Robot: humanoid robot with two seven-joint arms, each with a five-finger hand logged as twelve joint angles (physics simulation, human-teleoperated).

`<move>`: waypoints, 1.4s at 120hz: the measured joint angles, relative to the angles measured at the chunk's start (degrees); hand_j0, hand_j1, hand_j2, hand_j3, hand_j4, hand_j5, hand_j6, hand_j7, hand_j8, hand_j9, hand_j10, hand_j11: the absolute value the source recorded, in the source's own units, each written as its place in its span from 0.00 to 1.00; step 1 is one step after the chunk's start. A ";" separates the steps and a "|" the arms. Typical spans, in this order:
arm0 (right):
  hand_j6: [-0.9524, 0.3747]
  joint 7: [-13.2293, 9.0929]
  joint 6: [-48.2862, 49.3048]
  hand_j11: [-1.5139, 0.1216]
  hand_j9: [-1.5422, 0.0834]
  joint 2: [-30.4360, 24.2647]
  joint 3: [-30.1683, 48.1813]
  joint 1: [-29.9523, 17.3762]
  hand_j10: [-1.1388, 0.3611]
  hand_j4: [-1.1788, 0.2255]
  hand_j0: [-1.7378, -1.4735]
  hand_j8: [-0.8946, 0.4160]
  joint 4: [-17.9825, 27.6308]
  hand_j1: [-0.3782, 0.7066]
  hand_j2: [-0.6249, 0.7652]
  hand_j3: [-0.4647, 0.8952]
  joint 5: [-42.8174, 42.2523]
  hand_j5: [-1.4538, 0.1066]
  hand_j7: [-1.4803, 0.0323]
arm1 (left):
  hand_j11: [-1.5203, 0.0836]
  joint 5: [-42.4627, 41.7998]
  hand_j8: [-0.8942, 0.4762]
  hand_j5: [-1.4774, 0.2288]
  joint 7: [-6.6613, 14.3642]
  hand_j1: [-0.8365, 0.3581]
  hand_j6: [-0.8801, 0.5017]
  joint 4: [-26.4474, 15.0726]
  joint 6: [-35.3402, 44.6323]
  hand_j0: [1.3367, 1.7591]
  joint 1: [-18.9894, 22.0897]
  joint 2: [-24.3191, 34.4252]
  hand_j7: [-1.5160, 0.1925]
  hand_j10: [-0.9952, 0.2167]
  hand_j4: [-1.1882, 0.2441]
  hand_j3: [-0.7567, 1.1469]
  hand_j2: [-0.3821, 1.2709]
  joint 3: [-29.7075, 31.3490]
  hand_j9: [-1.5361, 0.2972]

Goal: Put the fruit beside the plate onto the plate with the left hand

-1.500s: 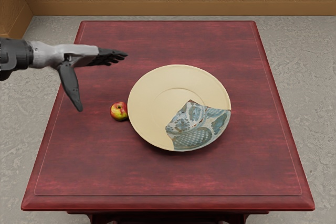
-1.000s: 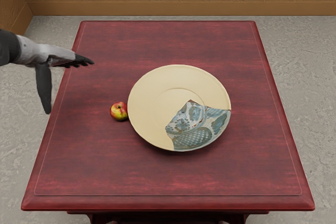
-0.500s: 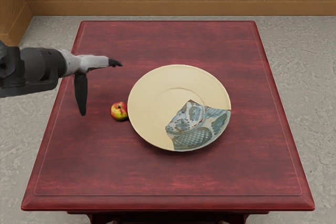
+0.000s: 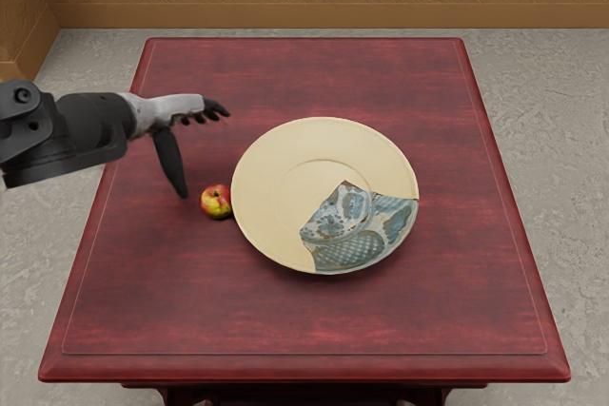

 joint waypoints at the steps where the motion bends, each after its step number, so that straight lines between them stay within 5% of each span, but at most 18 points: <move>1: 0.71 0.00 0.00 0.91 0.94 0.00 0.00 0.01 0.75 0.83 0.30 0.67 0.00 0.04 0.45 0.34 0.00 0.92 0.97 | 0.83 -0.10 0.54 0.76 0.00 0.85 0.53 0.05 0.09 0.76 0.00 -0.22 0.78 0.70 0.73 0.40 0.25 0.00 0.74; 53: 0.71 0.00 0.00 0.91 0.94 0.00 0.08 0.16 0.75 0.83 0.30 0.67 -0.05 0.04 0.45 0.34 0.00 0.92 0.97 | 0.83 -0.25 0.54 0.75 0.00 0.84 0.52 0.02 1.30 0.76 0.62 -2.42 0.77 0.69 0.72 0.40 0.25 5.54 0.73; 111: 0.71 0.00 0.00 0.91 0.94 0.00 0.09 0.17 0.75 0.83 0.30 0.67 -0.05 0.04 0.45 0.34 0.00 0.92 0.97 | 0.82 8.19 0.53 0.74 0.00 0.83 0.52 -6.09 6.85 0.76 2.00 0.78 0.76 0.68 0.71 0.40 0.25 9.69 0.72; 168: 0.71 0.00 0.00 0.91 0.94 0.00 0.09 0.26 0.75 0.83 0.30 0.67 -0.05 0.04 0.45 0.34 0.00 0.92 0.97 | 0.69 10.06 0.41 0.62 0.00 0.67 0.40 -6.26 9.60 0.76 2.81 0.61 0.64 0.55 0.60 0.40 0.27 10.11 0.61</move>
